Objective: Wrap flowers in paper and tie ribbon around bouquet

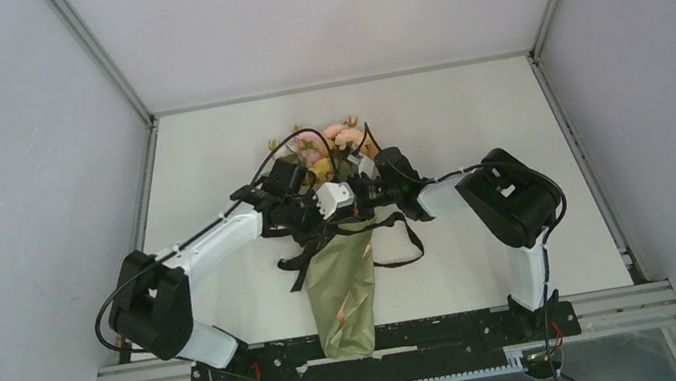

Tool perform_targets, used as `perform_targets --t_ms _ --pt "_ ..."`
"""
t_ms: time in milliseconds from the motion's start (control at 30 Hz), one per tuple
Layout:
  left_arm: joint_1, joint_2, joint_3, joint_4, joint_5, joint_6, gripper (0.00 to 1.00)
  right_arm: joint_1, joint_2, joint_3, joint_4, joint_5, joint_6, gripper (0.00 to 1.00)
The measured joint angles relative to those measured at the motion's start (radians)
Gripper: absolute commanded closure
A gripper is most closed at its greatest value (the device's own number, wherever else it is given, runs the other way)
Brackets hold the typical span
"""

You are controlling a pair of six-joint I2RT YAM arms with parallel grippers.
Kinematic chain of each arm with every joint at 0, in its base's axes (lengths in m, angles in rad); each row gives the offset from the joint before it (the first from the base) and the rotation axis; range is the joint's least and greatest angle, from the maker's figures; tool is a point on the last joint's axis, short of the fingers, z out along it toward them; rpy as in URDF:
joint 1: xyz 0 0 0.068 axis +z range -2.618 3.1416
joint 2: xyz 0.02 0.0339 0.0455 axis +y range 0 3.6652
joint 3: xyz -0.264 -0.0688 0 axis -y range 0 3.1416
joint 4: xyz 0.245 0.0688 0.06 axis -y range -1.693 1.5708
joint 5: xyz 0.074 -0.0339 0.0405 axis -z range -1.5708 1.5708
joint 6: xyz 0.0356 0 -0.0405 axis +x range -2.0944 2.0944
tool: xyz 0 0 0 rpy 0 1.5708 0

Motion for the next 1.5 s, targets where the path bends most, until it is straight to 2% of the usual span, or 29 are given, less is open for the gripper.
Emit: perform_targets --t_ms 400,633,933,1133,1200,1267,1333,1500 --pt "0.0 -0.133 0.029 -0.143 0.07 0.048 1.0 -0.019 0.0 -0.028 -0.045 0.035 -0.003 1.0" --pt "0.031 -0.129 0.132 -0.116 0.068 0.01 1.0 -0.016 0.0 -0.028 -0.185 -0.029 -0.126 1.0" --pt "0.063 0.042 0.177 -0.014 -0.103 -0.055 1.0 -0.019 -0.023 -0.029 -0.42 -0.219 -0.338 1.0" --pt "0.064 0.109 0.175 0.005 -0.152 -0.076 1.0 -0.026 -0.031 -0.029 -0.458 -0.284 -0.378 1.0" --pt "0.064 0.105 0.172 0.008 -0.134 -0.066 0.93 -0.027 -0.031 -0.029 -0.451 -0.301 -0.373 1.0" --pt "0.063 0.087 0.151 0.014 -0.112 -0.048 0.71 -0.027 -0.028 -0.029 -0.432 -0.324 -0.359 1.0" --pt "0.061 0.068 0.131 0.003 -0.097 -0.019 0.57 -0.028 -0.024 -0.029 -0.404 -0.345 -0.341 1.0" --pt "0.059 0.033 0.125 -0.029 -0.096 0.023 0.45 -0.028 -0.012 -0.029 -0.367 -0.373 -0.311 1.0"
